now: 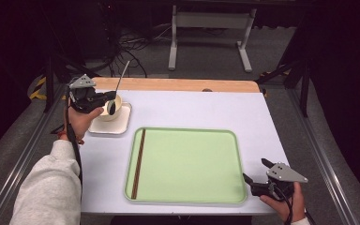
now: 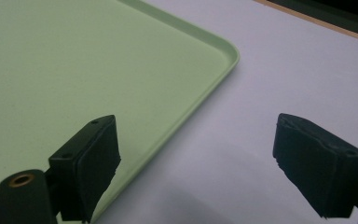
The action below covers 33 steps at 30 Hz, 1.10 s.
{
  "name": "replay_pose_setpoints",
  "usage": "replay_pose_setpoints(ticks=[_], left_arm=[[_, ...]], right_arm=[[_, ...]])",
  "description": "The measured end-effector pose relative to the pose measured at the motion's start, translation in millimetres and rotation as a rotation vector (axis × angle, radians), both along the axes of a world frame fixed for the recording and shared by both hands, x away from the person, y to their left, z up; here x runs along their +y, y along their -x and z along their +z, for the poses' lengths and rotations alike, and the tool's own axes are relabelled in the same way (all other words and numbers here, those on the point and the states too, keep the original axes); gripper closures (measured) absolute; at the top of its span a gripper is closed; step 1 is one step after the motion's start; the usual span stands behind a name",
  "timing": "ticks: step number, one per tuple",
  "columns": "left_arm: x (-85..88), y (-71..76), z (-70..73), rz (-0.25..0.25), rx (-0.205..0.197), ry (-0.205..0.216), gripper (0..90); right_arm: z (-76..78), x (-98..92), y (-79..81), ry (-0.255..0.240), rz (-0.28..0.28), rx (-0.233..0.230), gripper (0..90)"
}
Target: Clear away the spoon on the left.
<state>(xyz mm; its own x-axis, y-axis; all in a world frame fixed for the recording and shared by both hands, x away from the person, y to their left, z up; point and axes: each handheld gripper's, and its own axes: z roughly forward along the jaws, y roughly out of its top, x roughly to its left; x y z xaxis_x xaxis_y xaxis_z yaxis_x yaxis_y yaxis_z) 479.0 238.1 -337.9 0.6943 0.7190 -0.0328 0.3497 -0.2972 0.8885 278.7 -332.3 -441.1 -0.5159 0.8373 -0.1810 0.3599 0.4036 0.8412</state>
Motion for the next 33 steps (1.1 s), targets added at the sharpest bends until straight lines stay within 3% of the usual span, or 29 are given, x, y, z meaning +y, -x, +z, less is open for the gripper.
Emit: replay_pose_setpoints(ticks=[6,10,12,23,28,33], left_arm=[[-12.2,22.8,1.4,-0.068,-0.043,0.006,90.0],[-19.9,34.1,-2.7,-0.117,-0.025,0.053,90.0],[-24.6,39.6,-6.0,-0.145,-0.024,0.041,90.0],[-51.3,67.4,-30.7,-0.245,0.024,0.046,90.0],[-59.0,77.6,-40.9,-0.290,0.075,0.103,90.0],[-70.4,91.4,-48.0,-0.320,0.116,0.081,90.0]], right_arm=[[0.4,5.5,-3.6,0.006,0.021,0.003,14.8],[-0.2,7.1,-6.0,0.009,0.033,0.003,14.6],[-0.1,7.9,-7.1,0.006,0.040,0.005,14.5],[-0.1,9.9,-8.0,0.009,0.050,0.006,14.4],[0.3,10.6,-7.7,0.011,0.054,0.007,14.4],[0.8,10.3,-7.3,0.009,0.057,0.005,14.3]])
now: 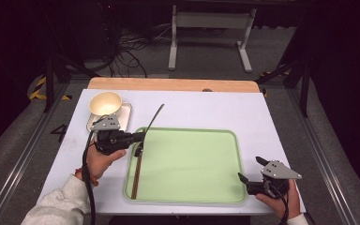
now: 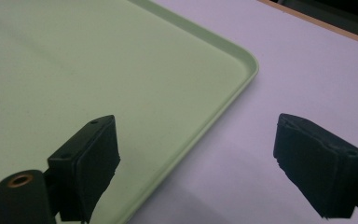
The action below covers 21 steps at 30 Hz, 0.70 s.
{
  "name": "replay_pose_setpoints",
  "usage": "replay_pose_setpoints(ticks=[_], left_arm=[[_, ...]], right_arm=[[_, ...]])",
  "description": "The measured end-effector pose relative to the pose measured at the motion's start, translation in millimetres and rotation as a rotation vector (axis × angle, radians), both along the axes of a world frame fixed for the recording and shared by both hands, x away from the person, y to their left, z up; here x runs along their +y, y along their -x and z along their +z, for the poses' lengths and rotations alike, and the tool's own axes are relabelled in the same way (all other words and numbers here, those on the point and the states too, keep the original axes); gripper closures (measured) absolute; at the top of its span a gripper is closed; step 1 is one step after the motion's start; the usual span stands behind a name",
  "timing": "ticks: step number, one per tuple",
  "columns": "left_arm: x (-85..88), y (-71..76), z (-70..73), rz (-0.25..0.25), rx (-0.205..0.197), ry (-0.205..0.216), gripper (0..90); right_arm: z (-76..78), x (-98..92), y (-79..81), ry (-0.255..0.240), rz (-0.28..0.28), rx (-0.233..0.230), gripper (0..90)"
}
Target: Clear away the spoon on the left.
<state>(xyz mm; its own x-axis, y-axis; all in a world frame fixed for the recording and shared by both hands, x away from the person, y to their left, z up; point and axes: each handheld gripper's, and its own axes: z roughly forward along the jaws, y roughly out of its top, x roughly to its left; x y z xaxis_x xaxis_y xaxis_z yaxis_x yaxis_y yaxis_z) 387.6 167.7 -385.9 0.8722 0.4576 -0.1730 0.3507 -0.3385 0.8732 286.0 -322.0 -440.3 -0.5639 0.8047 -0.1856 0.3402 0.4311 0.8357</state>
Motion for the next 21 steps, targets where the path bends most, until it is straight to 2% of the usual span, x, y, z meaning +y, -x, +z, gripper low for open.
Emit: replay_pose_setpoints(ticks=[6,7,9,11,16,18,19,21], left_arm=[[-14.6,14.9,-11.0,-0.050,0.040,-0.024,90.0],[-17.4,17.9,-13.4,-0.056,0.040,-0.039,90.0],[-20.1,20.9,-17.7,-0.063,0.066,-0.032,90.0],[-23.4,24.8,-21.3,-0.070,0.077,-0.050,90.0],[-27.6,32.4,-31.2,-0.074,0.112,-0.052,90.0],[-29.1,34.6,-35.6,-0.068,0.116,-0.077,90.0],[-29.3,35.9,-38.9,-0.063,0.141,-0.067,90.0],[-29.0,37.7,-43.2,-0.055,0.146,-0.088,90.0]], right_arm=[[-0.1,0.4,0.2,0.003,0.003,-0.001,14.3],[-0.1,0.5,0.3,0.003,0.003,-0.002,14.3],[-0.2,0.3,0.3,0.003,0.003,-0.001,14.3],[-0.3,0.3,0.3,0.004,0.004,-0.001,14.3],[-0.5,1.1,0.1,0.006,0.006,0.000,14.3],[-0.6,1.6,0.0,0.006,0.007,0.001,14.3],[-0.4,2.1,-0.1,0.007,0.007,0.001,14.3],[-0.5,3.2,-0.2,0.010,0.012,0.002,14.3]])
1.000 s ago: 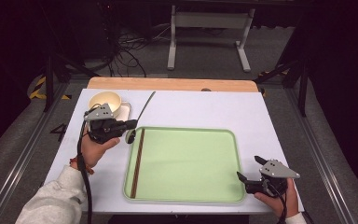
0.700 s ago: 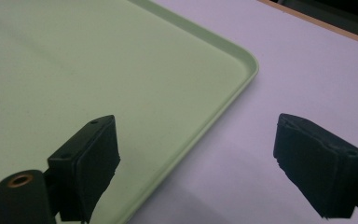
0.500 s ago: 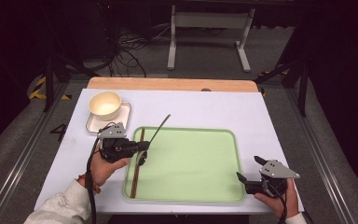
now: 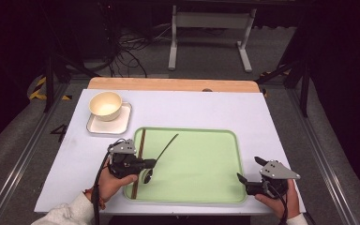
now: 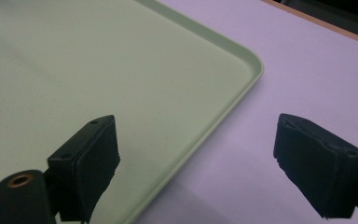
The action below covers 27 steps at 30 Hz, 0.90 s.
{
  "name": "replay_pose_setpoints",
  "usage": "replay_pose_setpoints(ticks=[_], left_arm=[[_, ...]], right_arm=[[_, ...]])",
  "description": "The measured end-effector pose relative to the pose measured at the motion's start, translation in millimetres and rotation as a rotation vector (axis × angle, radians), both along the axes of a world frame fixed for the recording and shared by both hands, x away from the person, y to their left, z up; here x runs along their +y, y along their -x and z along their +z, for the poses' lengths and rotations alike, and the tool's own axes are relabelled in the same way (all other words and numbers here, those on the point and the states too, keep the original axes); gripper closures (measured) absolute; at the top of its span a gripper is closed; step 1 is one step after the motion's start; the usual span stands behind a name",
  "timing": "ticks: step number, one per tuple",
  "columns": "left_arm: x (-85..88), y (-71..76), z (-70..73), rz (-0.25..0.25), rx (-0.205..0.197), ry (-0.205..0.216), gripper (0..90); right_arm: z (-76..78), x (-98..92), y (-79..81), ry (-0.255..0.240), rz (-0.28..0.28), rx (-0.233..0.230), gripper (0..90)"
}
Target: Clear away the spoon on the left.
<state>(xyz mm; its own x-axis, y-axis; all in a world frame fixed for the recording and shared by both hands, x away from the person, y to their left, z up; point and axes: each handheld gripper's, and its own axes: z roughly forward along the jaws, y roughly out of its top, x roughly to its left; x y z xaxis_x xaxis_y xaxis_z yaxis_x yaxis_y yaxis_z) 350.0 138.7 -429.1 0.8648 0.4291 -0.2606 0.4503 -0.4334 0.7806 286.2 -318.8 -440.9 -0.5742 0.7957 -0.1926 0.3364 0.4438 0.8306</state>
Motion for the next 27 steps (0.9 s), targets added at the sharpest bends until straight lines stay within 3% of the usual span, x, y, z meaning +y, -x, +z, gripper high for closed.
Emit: replay_pose_setpoints(ticks=[5,7,12,15,16,27], left_arm=[[-0.7,5.8,-12.7,0.014,0.046,-0.032,90.0],[-0.7,6.9,-15.2,0.012,0.041,-0.045,89.9],[3.7,9.5,-19.1,0.035,0.067,-0.036,89.5],[5.3,9.7,-24.2,0.064,0.041,-0.085,87.8],[5.4,9.0,-26.3,0.065,0.059,-0.078,87.5],[1.7,4.7,-32.7,0.058,0.054,-0.115,82.2]], right_arm=[[-0.6,-0.1,-0.3,0.001,0.000,0.005,14.3],[-0.7,-0.3,-0.5,0.000,-0.002,0.005,14.3],[-1.2,0.5,-1.0,0.003,0.000,0.007,14.3],[-1.1,0.7,-0.9,0.004,0.000,0.006,14.3],[-0.9,0.7,-0.8,0.004,-0.001,0.006,14.3],[-1.6,0.1,-0.8,0.005,-0.003,0.006,14.2]])
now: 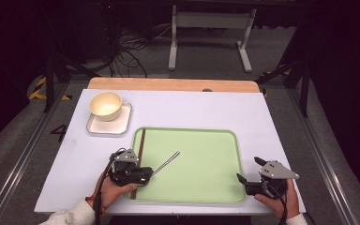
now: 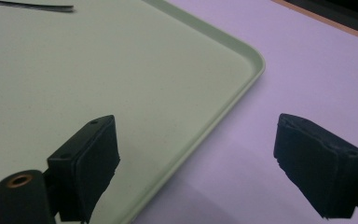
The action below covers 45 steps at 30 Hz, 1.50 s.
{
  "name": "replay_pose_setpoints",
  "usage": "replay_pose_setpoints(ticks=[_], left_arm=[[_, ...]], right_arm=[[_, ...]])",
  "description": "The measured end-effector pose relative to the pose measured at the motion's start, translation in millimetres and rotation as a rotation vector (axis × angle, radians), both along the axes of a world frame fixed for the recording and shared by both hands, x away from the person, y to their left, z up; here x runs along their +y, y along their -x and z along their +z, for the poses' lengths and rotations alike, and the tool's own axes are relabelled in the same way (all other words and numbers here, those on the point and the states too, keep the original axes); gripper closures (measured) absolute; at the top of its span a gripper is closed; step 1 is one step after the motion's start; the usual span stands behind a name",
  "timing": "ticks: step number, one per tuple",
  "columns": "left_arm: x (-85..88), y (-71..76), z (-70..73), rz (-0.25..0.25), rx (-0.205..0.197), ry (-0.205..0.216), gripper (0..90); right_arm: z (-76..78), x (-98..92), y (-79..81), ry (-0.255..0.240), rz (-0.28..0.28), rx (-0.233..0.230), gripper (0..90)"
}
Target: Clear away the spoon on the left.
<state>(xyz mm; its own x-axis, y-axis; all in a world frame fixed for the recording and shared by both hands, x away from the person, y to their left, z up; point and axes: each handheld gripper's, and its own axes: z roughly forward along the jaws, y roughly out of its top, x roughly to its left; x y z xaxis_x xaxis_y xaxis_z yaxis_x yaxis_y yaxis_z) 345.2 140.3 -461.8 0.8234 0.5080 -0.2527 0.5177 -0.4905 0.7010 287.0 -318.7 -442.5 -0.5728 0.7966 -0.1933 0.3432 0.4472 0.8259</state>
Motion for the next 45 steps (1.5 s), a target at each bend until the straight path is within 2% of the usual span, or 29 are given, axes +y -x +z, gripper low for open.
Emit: replay_pose_setpoints(ticks=[3,6,7,8,10,15,16,17,19,21,23,25,26,30,32,38,45], left_arm=[[-1.2,0.2,-0.1,-0.007,-0.002,-0.002,80.8],[-3.5,0.2,3.7,-0.017,-0.040,-0.009,80.8],[-4.1,-1.3,6.1,-0.032,-0.052,-0.008,82.2],[-6.4,-2.9,9.4,-0.047,-0.086,-0.010,84.6],[-11.2,-6.8,14.0,-0.079,-0.136,-0.037,88.2],[-30.0,-17.2,17.7,-0.206,-0.190,-0.086,90.0],[-33.9,-18.9,17.9,-0.238,-0.199,-0.103,90.0],[-38.8,-20.4,17.4,-0.246,-0.209,-0.128,90.0],[-44.0,-23.5,15.5,-0.271,-0.205,-0.129,90.0],[-49.8,-24.0,12.5,-0.281,-0.235,-0.188,90.0],[-50.3,-24.8,9.2,-0.288,-0.217,-0.189,89.6],[-50.7,-25.1,8.9,-0.296,-0.227,-0.202,89.5],[-50.8,-25.6,9.7,-0.284,-0.247,-0.224,89.6],[-47.0,-27.5,8.7,-0.258,-0.235,-0.214,89.9],[-44.1,-27.6,9.5,-0.223,-0.244,-0.233,90.0],[-32.4,-32.2,10.0,-0.128,-0.230,-0.250,89.9],[-20.4,-30.6,11.0,-0.110,-0.214,-0.262,90.0]], right_arm=[[1.0,-0.5,0.3,-0.001,-0.009,-0.008,14.3],[1.0,-1.0,0.4,-0.001,-0.011,-0.007,14.4],[0.9,-1.0,0.3,0.000,-0.010,-0.008,14.3],[1.0,-0.9,0.3,0.000,-0.008,-0.008,14.3],[0.7,-0.9,0.1,0.002,-0.009,-0.007,14.3],[-0.1,-1.0,0.1,0.001,-0.011,-0.003,14.3],[-0.3,-1.3,0.0,0.002,-0.011,-0.004,14.3],[-0.6,-1.5,0.0,0.004,-0.014,-0.002,14.3],[-1.3,-1.6,0.7,0.005,-0.015,0.002,14.3],[-1.4,-1.9,1.7,0.006,-0.015,0.002,14.3],[-1.4,-2.9,3.1,0.005,-0.020,0.004,14.3],[-1.5,-4.3,4.2,0.005,-0.024,0.002,14.3],[-1.4,-4.8,4.6,0.005,-0.024,0.001,14.3],[-1.1,-4.7,5.4,0.006,-0.023,0.000,14.3],[-1.3,-4.3,5.5,0.008,-0.022,0.000,14.3],[-1.6,-3.8,5.0,0.009,-0.020,0.003,14.3],[-0.8,-4.4,5.3,0.003,-0.022,-0.007,14.2]])
